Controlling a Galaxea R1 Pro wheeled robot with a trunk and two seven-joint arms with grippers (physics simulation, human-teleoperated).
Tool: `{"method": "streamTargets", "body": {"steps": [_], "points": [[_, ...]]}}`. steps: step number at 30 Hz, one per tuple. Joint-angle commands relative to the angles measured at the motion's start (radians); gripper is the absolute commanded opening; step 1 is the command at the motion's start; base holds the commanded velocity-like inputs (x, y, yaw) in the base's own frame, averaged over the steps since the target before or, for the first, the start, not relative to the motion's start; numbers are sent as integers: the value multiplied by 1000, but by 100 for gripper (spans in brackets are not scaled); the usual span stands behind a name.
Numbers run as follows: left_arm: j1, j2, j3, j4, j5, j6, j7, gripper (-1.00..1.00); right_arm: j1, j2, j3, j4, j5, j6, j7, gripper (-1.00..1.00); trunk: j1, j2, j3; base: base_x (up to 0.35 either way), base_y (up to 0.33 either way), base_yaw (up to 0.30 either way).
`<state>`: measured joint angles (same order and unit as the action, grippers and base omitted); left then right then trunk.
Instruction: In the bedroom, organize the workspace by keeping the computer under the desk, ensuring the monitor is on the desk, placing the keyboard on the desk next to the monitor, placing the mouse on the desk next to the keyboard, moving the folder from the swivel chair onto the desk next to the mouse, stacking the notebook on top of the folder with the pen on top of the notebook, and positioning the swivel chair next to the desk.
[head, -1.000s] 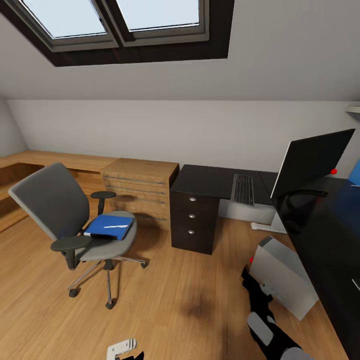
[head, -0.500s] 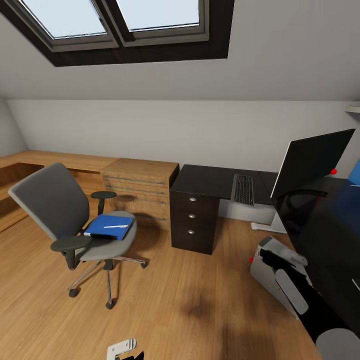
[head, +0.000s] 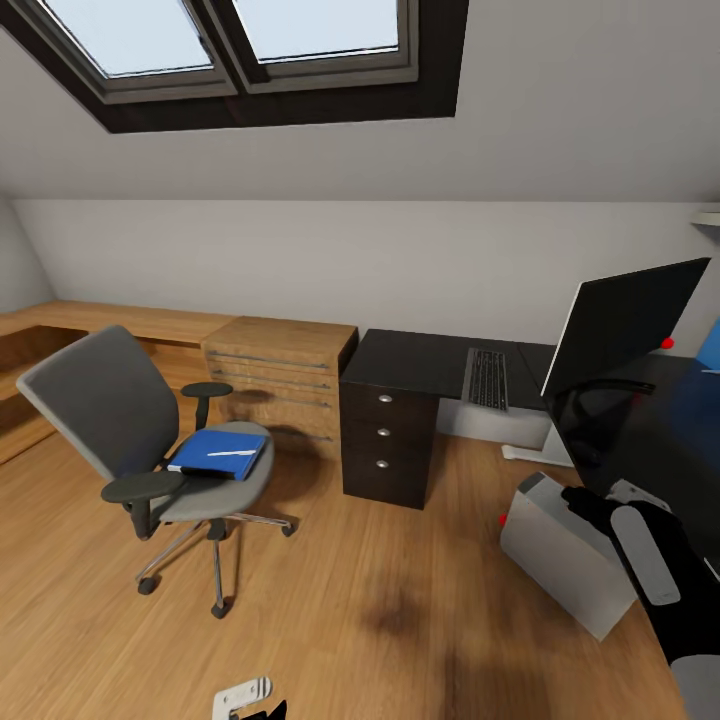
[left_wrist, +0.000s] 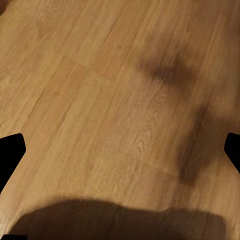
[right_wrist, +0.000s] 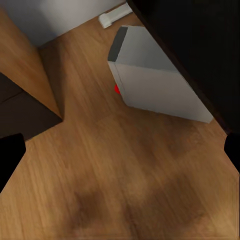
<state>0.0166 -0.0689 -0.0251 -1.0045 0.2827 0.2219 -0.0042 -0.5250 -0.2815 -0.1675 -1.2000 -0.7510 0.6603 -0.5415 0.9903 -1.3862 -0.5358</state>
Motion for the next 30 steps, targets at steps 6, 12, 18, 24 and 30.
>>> {"method": "streamTargets", "body": {"steps": [6,12,18,24,30], "points": [[0,0,1,-2,8,4,0,100,13,-6,-5,-1,-7,6,-8,100,0,-1,-1,0,0,-123],[0,0,1,-2,7,4,0,100,32,-6,-6,-2,27,5,-3,100,0,-1,-1,0,0,-226],[0,0,1,-2,7,4,0,100,43,-4,-6,-3,54,3,0,100,0,-1,-1,0,0,-54],[0,0,1,-2,6,4,0,100,43,-5,-6,-4,57,3,0,100,0,-1,-1,0,0,-5],[0,0,0,-2,6,4,0,100,43,-5,-6,-3,58,2,0,100,0,-1,-1,-144,-103,0]]}}
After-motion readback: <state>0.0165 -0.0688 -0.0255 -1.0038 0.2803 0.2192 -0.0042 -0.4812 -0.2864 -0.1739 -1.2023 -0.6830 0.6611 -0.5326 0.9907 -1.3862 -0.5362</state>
